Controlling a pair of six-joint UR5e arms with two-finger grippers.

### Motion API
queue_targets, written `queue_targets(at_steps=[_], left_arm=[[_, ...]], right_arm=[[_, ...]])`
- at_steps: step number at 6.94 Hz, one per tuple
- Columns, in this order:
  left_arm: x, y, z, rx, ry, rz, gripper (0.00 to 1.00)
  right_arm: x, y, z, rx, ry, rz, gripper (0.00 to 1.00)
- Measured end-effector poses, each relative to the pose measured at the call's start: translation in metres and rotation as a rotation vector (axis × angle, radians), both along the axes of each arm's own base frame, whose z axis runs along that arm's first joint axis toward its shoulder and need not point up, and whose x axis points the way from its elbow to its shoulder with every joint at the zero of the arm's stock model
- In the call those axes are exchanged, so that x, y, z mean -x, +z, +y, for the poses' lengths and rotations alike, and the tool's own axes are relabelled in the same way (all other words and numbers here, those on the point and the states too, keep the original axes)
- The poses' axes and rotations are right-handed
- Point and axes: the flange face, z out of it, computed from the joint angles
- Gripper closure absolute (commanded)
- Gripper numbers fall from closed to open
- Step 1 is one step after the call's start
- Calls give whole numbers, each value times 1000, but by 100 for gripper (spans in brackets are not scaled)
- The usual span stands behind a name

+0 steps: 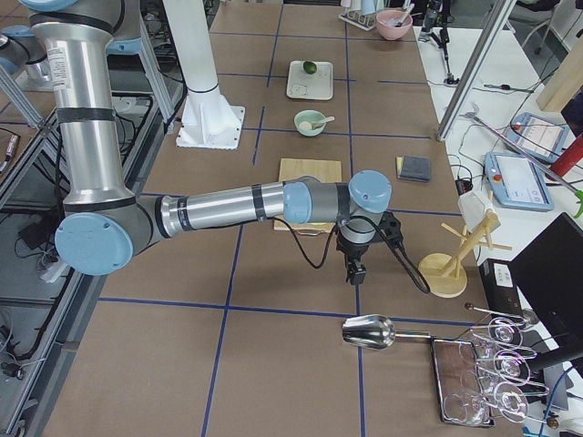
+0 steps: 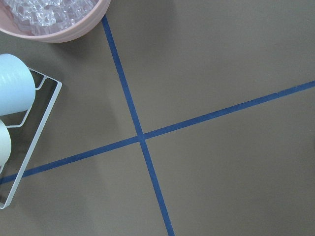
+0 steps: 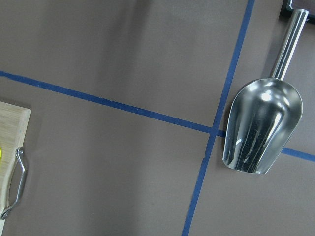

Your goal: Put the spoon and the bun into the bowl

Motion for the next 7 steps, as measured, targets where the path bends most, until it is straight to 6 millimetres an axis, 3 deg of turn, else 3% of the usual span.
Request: queue_targets(at_steps=[7], left_arm=[[-1, 5, -4, 12, -1, 0, 0]], right_arm=[[0, 16, 1, 38, 6, 0, 0]])
